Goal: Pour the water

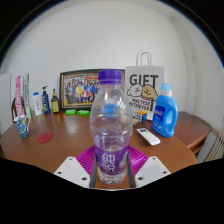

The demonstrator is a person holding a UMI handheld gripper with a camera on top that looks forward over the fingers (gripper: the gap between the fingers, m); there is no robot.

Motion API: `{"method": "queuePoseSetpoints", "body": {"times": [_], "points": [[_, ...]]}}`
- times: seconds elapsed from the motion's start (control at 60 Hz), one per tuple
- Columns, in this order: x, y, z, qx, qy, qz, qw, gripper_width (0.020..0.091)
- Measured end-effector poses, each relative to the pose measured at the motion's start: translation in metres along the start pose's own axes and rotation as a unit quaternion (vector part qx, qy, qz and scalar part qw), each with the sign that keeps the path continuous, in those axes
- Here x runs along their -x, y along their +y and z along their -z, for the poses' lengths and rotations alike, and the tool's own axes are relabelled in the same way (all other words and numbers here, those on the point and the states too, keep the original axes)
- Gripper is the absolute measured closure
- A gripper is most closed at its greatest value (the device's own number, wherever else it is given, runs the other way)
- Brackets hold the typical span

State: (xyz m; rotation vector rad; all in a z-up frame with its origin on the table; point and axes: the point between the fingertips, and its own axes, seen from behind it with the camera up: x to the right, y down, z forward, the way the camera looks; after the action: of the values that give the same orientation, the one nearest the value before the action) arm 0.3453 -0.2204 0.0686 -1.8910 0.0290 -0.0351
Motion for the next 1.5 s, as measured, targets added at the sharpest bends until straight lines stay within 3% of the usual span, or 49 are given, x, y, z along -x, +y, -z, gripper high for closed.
{"method": "queuePoseSetpoints", "body": {"times": [0.133,0.35,0.667,0.9,1.317,1.5], "points": [[-0.003,0.002,0.001,0.008,0.017,0.007,1.000,0.0766],[-0.008,-0.023,-0.001,0.024,0.064,0.074,0.995,0.0768],[0.049,-0.141,-0.004,0.010,0.131,0.289,0.948,0.0769],[0.172,-0.190,-0.018,0.002,0.143,0.516,0.844,0.0769],[0.331,-0.171,-0.059,0.002,0.113,0.830,0.546,0.0767],[0.343,-0.165,-0.064,0.023,0.108,0.844,0.525,0.0766]]}}
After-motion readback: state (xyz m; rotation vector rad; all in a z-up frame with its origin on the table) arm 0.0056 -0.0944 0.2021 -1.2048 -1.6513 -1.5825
